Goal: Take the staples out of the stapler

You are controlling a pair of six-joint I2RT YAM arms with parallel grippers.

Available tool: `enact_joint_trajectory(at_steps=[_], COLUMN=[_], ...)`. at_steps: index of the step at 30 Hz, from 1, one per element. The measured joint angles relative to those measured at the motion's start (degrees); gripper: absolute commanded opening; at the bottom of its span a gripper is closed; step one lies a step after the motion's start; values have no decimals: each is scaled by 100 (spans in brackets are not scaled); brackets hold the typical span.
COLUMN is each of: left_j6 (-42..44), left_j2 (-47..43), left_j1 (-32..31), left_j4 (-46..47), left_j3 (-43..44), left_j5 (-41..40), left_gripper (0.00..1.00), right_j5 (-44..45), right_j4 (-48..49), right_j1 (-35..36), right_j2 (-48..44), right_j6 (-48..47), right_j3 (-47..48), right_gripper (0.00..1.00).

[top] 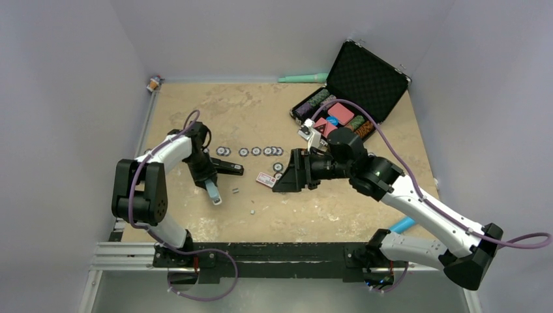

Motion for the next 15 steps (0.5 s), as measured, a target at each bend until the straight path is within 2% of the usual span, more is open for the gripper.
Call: enact_joint_trajectory(at_steps=[15], left_j6=[264], left_j2=[26], left_j1=[105], left_j4=[793], left_j3=[-199], left_j5=[-448], left_gripper=[0], right_j5=[-2], right_j4=[44], right_j1=[0], right_j2=[70], right_j6=[151], right_j3=[-50], right_gripper=[73])
